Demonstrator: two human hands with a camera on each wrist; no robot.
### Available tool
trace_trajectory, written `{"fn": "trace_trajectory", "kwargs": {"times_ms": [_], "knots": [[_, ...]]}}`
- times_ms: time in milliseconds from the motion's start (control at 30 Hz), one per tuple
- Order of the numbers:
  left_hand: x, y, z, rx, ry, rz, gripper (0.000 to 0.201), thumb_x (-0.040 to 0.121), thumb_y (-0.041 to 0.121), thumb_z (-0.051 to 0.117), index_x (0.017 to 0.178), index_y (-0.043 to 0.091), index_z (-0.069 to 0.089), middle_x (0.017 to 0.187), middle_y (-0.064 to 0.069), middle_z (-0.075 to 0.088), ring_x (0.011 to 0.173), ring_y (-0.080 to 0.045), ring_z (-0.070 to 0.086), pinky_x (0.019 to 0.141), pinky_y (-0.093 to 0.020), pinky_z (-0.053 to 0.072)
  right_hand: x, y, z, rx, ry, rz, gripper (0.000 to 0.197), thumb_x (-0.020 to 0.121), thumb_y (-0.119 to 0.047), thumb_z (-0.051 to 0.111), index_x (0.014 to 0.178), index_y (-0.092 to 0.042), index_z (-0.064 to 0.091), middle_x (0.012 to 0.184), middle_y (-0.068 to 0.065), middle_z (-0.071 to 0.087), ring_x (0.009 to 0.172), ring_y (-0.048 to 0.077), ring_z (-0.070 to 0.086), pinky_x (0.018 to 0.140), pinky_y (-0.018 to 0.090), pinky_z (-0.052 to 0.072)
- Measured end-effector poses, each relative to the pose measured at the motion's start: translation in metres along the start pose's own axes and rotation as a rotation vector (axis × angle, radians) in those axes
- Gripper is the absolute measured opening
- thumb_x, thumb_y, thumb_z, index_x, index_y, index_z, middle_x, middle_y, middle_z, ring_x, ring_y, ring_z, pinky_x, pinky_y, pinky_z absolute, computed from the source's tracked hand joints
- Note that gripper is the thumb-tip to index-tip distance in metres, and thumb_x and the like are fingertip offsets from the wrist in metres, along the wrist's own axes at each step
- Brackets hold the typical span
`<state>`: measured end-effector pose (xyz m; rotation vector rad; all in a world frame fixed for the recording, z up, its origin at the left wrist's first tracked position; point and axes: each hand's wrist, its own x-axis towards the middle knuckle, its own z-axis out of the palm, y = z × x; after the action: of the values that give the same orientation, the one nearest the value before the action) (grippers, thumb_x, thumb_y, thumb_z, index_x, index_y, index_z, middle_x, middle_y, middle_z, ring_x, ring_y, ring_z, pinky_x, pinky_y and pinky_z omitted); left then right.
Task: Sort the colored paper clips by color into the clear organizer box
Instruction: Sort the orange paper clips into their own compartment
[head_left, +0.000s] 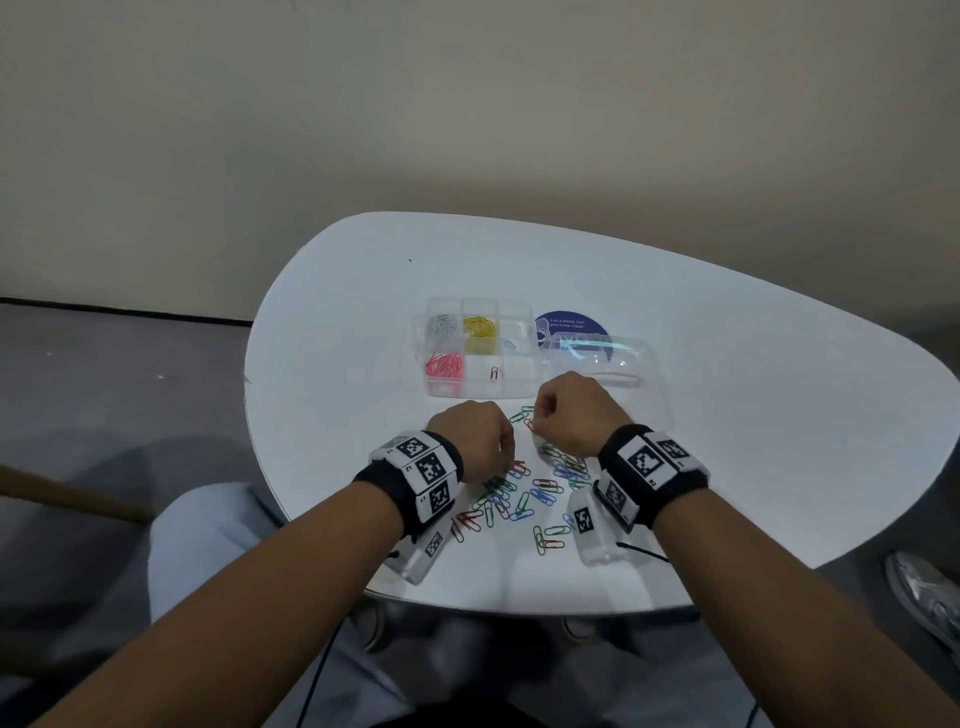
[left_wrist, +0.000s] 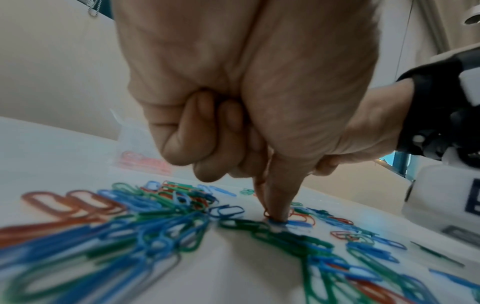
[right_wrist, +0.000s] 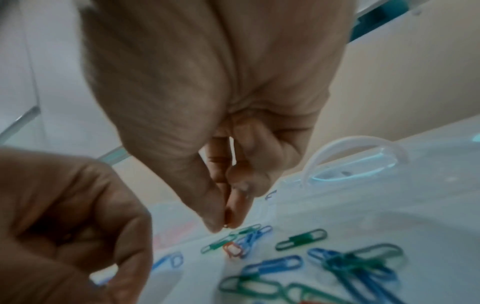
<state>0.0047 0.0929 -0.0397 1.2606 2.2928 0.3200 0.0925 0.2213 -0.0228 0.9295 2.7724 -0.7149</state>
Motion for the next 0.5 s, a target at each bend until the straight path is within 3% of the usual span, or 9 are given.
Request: {"fn": "trace_trajectory", "kwargs": {"times_ms": [167,367,500], "knots": [[0.000,-0.003,0.004,0.067,-0.006,-0.001,0.016,0.088,0.024,0.057,0.089,0.020,0.072,0.093,0.000,0.071,0.088,-0.023,0.065,0.072,-0.030,0.052,0.003,-0.007,0.007,-0.046,-0.034,0.003,0.016,0.076,-0.003,0.062,0.076,-0.016,0.070,0.086,0.002,0.071,0.084,0.020,0.066,0.073,0.031,0.056],[-0.001,-0.017,0.001,0.027,-0.050,-0.010,0.013,0.083,0.020,0.059,0.077,0.023,0.070,0.088,0.004,0.071,0.084,-0.020,0.065,0.074,-0.032,0.056,-0.005,-0.011,0.019,-0.118,-0.062,-0.050,0.016,0.078,-0.006,0.063,0.073,-0.019,0.072,0.082,0.000,0.072,0.079,0.020,0.067,0.071,0.030,0.055],[-0.003,-0.022,-0.003,-0.027,-0.028,-0.009,0.013,0.083,0.026,0.060,0.078,0.021,0.071,0.087,0.004,0.071,0.083,-0.017,0.065,0.075,-0.033,0.056,-0.009,-0.008,0.018,-0.110,-0.053,-0.088,0.017,0.079,-0.007,0.063,0.071,-0.020,0.069,0.080,-0.002,0.071,0.078,0.020,0.065,0.069,0.029,0.052]]}}
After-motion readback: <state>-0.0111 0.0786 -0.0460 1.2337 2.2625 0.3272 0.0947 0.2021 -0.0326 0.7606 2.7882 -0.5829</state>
